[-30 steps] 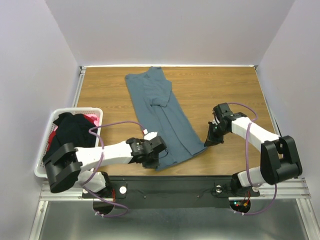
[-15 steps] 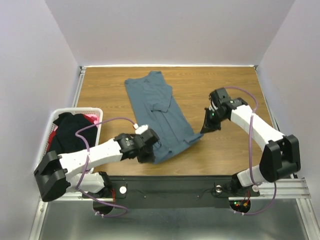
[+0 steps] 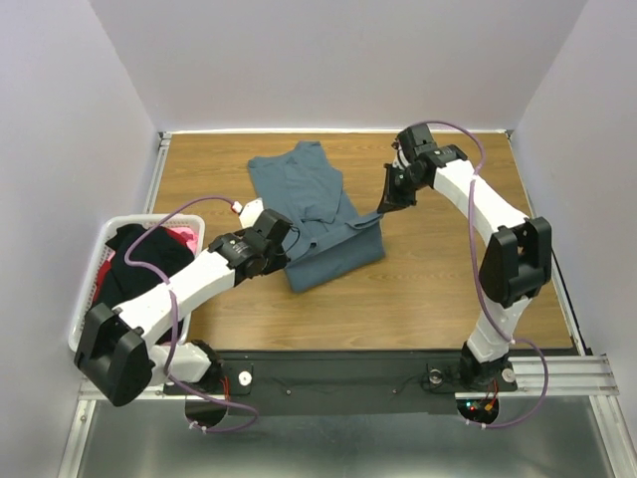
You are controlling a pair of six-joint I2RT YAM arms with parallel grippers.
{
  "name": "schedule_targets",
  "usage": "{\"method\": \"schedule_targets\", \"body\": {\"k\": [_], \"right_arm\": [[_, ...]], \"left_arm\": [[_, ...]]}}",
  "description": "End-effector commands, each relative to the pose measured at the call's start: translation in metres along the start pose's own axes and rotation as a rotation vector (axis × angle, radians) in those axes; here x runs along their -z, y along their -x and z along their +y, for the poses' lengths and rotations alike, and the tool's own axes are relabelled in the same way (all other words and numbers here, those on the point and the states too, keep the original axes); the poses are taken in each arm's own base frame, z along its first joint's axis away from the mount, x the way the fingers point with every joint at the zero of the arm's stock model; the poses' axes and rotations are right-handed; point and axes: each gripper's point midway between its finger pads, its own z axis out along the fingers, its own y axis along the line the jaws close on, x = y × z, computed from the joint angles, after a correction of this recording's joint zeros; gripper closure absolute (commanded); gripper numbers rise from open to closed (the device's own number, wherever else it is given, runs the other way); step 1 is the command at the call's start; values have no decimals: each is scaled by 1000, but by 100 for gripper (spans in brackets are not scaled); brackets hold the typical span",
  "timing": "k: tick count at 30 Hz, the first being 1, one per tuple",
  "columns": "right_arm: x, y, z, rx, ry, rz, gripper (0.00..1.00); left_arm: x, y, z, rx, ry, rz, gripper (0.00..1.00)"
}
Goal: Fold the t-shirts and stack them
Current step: Fold the tshirt
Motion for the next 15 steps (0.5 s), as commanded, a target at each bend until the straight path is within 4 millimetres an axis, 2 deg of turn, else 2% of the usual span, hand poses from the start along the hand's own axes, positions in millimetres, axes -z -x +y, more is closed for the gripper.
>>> {"method": "schedule_targets", "body": {"k": [1,8,15], "right_arm": [[0,32,13,59,37,-71,99],[-21,43,20,72,76,-72,99],[-41,51,18,63,72,-85,99]], "left_arm": [[-7,34,8,-45,51,-100,100],[-30,51,21,-53,99,-133,100],[-53,73,22,-97,128,-190,100]]}}
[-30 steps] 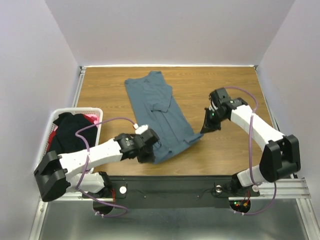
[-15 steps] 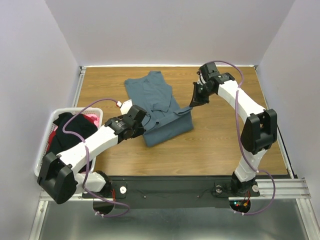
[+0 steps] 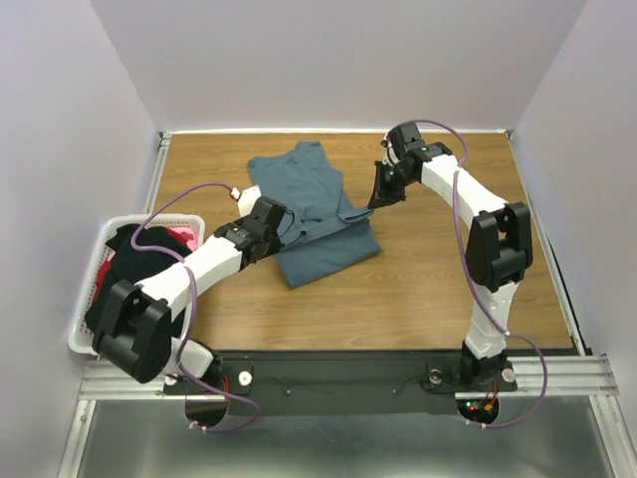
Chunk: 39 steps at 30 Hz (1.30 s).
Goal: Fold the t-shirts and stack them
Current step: Fold the tshirt
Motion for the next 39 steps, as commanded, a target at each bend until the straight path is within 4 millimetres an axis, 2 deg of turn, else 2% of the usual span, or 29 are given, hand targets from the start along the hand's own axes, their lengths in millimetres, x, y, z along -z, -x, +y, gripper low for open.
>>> {"method": "schedule_targets", "body": {"k": [1,6,15,19,27,29,30,32,33,34,35,36,38,39], "right_arm": [[1,34,9,37,23,-109,99],[-9,39,6,37,8,-115,99],[-31,45,-3,40,-20,-121,99],[-40,47,-6,43,-21,-122,99],[-58,50,-8,50,-14,-125,99],[-62,51,-9,54,-16,-130,96],[-61,52,-8,64,-8,-134,93],[-54,56,-2,94,9,-151,81],[-50,58,-1,129,8,-160,77],[-45,59,2,157,4,-173,63],[-35,60,4,210,-7,-190,56],[-30,60,4,238,-27,-205,47],[-27,51,8,298,-38,-200,39],[-18,52,10,340,-52,-220,38]], "left_arm": [[-10,28,4,-55,46,-88,100],[-25,31,-3,-81,51,-92,100],[-36,36,3,-77,86,-110,100],[-43,30,11,-76,106,-90,100],[-59,19,14,-93,110,-72,100],[-62,15,15,-98,114,-64,96],[-62,15,16,-99,115,-63,90],[-60,18,14,-99,105,-67,76],[-53,24,11,-91,89,-84,62],[-47,31,8,-88,78,-104,55],[-41,37,8,-94,69,-123,46],[-28,48,8,-85,63,-160,30],[-16,58,9,-87,54,-193,19],[-11,61,10,-97,50,-203,14]]}}
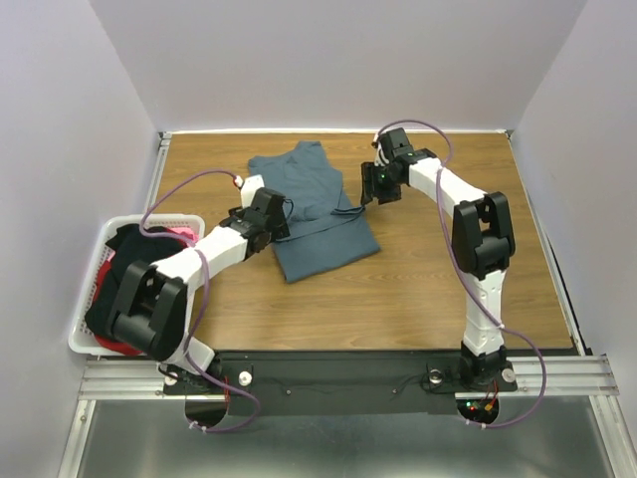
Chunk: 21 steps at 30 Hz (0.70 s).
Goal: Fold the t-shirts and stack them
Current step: Fold the tshirt
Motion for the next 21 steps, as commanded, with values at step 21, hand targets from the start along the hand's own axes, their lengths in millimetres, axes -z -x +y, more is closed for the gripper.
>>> {"method": "schedule_targets", "body": {"k": [21], "right_arm": [[-20,-8,26,441,-87,-75,18]], "left_arm": [[49,-11,23,-35,-81,-76,10]]}}
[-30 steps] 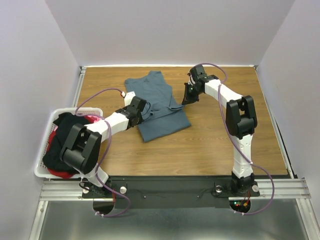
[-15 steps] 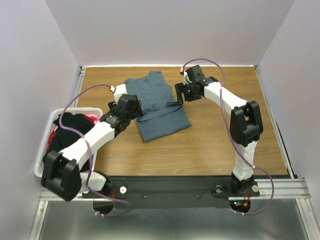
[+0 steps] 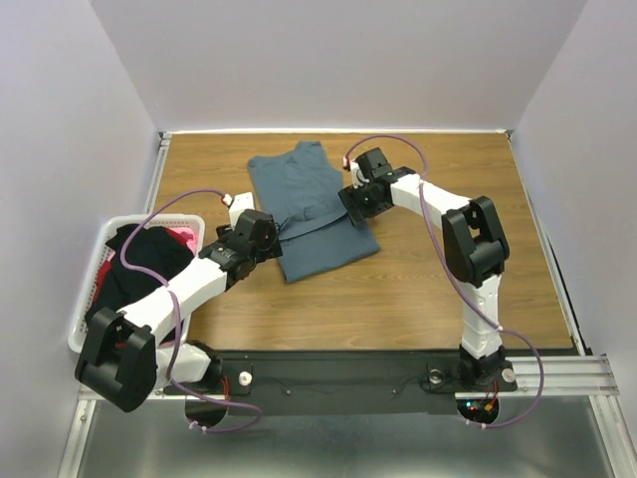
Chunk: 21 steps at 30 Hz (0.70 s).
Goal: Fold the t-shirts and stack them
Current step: Fold the tshirt
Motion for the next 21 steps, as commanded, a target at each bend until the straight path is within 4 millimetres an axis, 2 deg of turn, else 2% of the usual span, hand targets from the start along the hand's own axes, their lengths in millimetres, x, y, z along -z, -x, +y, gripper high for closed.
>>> {"method": "schedule_targets", "body": {"k": [1,3,5,6,8,9,13,15,17,18,19,20,21], "right_arm": [[-11,36,-2,14,-33,-89,18],[-10,54,-4,0,-49,-127,18],[-16,62,-9,-13,-73,-138,18],[-10,79,-11,-25,-88,-177,18],[-14,88,-14,-36,-100,-193,18],[-8,106,-13,-44,-99,-233,18],[-5,129,-15,-53,-104,-284,18],[-11,130,-19,-68,-127,-285,18],[-8,131,-18,-98,-126,-288,18],[2,133,-18,-125,-124,-301,19],[7,133,-17,-139,-121,-305,20],[6,120,-17,-151,-118,-278,20],[23,124,-10,-167,-89,-301,22]], "left_arm": [[-2,9,-4,-18,1,-31,10],[-7,8,-5,-37,10,-24,10],[-10,10,-6,-45,16,-23,10],[-13,7,-6,-54,28,-14,10],[-15,9,-7,-62,30,-14,10],[-17,7,-7,-70,34,-8,10],[-21,6,-7,-92,44,0,10],[-26,4,-7,-101,53,6,10],[-30,9,-12,-108,53,3,10],[-36,7,-12,-120,71,9,10],[-38,14,-16,-116,74,-4,10],[-41,18,-16,-114,86,-12,11],[-48,25,-17,-115,111,-25,16]]}}
